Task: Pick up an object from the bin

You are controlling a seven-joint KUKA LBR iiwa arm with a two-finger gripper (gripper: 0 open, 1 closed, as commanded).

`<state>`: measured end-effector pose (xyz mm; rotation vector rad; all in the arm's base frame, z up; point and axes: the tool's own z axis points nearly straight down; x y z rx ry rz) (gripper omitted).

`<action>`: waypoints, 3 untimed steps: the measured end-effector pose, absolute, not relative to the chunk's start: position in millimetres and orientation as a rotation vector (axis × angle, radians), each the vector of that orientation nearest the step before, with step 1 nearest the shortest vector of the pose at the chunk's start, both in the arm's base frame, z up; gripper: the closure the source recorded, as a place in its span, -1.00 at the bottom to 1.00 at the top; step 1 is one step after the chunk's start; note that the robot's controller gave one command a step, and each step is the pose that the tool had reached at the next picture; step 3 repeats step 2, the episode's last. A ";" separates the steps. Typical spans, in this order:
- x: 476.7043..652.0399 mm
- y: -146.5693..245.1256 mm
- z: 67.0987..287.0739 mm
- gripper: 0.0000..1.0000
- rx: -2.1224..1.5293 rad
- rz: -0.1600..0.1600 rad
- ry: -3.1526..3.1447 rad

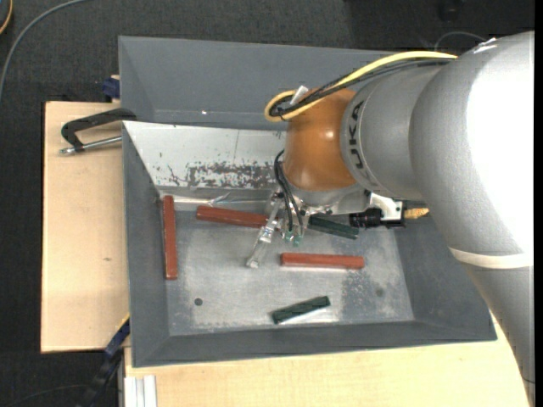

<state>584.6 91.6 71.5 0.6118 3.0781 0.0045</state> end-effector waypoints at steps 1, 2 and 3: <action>584.2 91.4 70.8 1.00 0.613 0.004 3.079; 549.6 95.1 208.5 1.00 0.490 0.003 3.100; 549.6 95.1 208.5 1.00 0.490 0.003 3.100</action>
Offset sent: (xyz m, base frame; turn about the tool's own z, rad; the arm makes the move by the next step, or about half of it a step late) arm 0.0000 0.0000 0.0000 0.0000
